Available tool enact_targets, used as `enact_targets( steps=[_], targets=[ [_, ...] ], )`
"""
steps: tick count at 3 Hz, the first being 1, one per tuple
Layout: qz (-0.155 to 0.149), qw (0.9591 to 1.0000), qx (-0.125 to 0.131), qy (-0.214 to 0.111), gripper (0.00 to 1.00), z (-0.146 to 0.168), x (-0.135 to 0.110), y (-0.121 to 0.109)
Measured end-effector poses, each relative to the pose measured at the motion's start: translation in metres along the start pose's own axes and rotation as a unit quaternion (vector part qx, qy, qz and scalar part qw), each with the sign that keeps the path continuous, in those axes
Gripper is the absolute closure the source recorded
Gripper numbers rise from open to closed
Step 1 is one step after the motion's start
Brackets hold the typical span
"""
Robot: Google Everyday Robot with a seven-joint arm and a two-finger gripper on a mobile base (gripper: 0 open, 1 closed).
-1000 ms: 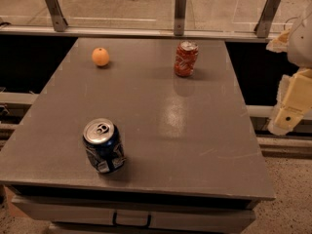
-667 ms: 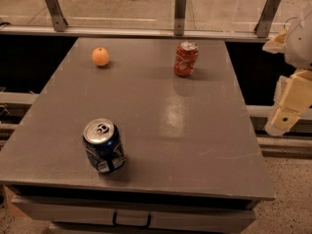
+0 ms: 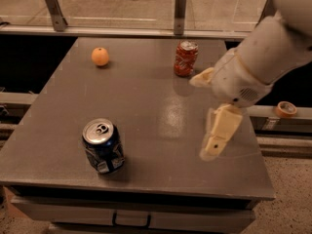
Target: Move pepsi can near orange
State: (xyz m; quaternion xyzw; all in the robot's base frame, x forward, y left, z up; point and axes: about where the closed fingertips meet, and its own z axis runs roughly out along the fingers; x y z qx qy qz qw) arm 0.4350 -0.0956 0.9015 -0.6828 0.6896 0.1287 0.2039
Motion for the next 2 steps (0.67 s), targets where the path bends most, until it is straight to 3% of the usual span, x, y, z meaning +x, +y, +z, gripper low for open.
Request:
enact_targets(
  steps=[1, 2],
  targets=[
    [-0.039, 0.9946, -0.062, -0.073, 0.0, 0.051, -0.042, 0.021],
    [-0.067, 0.984, -0.101, -0.131, 0.0, 0.081, -0.078, 0.044]
  ],
)
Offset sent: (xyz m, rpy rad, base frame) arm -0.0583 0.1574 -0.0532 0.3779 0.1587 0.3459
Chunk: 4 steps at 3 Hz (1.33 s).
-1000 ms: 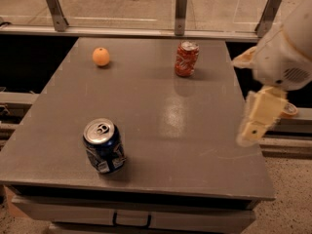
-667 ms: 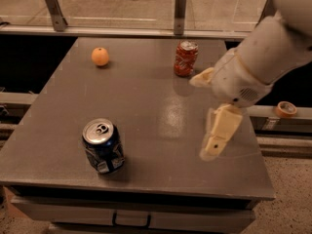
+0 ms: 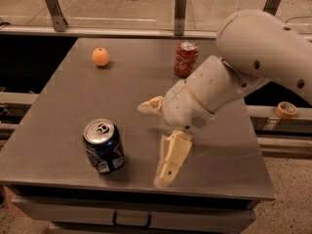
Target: Move pepsi can near orange
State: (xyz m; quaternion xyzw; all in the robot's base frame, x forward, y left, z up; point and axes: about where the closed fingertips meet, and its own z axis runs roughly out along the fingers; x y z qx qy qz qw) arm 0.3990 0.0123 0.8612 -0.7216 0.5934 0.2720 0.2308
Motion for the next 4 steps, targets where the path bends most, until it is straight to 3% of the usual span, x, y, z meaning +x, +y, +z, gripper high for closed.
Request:
enact_targets(
  steps=[2, 3, 4],
  targets=[
    [-0.006, 0.9965, -0.019, -0.081, 0.0, 0.045, -0.039, 0.01],
    [0.009, 0.9945, -0.018, -0.103, 0.18, 0.056, -0.05, 0.005],
    [0.029, 0.9928, -0.014, -0.115, 0.42, 0.063, -0.058, -0.001]
  ],
)
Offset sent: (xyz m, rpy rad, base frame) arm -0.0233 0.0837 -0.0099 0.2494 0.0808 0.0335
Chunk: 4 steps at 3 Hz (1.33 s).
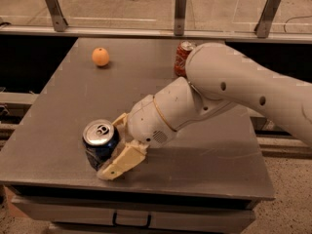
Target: Move pepsi can near orange
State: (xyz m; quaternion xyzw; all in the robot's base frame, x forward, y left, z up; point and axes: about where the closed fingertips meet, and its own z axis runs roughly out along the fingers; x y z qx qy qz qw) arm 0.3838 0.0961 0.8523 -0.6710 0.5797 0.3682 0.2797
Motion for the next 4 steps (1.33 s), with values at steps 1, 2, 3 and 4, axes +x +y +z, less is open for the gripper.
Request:
enact_targets(
  steps=[1, 2, 3, 4],
  targets=[
    [0.016, 0.9996, 0.023, -0.01, 0.64, -0.012, -0.004, -0.01],
    [0.014, 0.9973, 0.072, -0.01, 0.88, -0.053, -0.011, -0.03],
    [-0.009, 0.9907, 0.134, 0.02, 1.0, -0.121, -0.025, -0.056],
    [-0.027, 0.9859, 0.164, 0.017, 1.0, -0.148, -0.043, -0.066]
  ],
)
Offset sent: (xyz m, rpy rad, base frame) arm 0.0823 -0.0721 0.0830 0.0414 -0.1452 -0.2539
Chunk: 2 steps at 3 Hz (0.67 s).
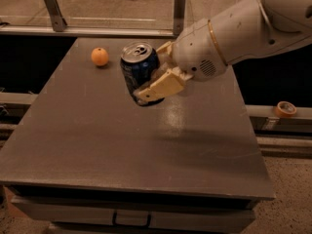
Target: Move pepsi can near orange
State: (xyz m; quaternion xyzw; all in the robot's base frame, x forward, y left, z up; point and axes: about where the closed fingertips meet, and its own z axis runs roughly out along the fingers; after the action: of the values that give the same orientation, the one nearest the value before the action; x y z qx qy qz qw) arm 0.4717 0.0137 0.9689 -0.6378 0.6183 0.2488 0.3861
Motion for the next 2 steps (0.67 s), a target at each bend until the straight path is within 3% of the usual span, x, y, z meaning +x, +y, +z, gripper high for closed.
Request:
enact_targets(
  steps=[1, 2],
  targets=[
    [-0.001, 1.0, -0.001, 0.0, 1.0, 0.001, -0.001, 0.0],
    [-0.001, 0.999, 0.044, -0.005, 1.0, -0.031, 0.025, -0.025]
  ],
)
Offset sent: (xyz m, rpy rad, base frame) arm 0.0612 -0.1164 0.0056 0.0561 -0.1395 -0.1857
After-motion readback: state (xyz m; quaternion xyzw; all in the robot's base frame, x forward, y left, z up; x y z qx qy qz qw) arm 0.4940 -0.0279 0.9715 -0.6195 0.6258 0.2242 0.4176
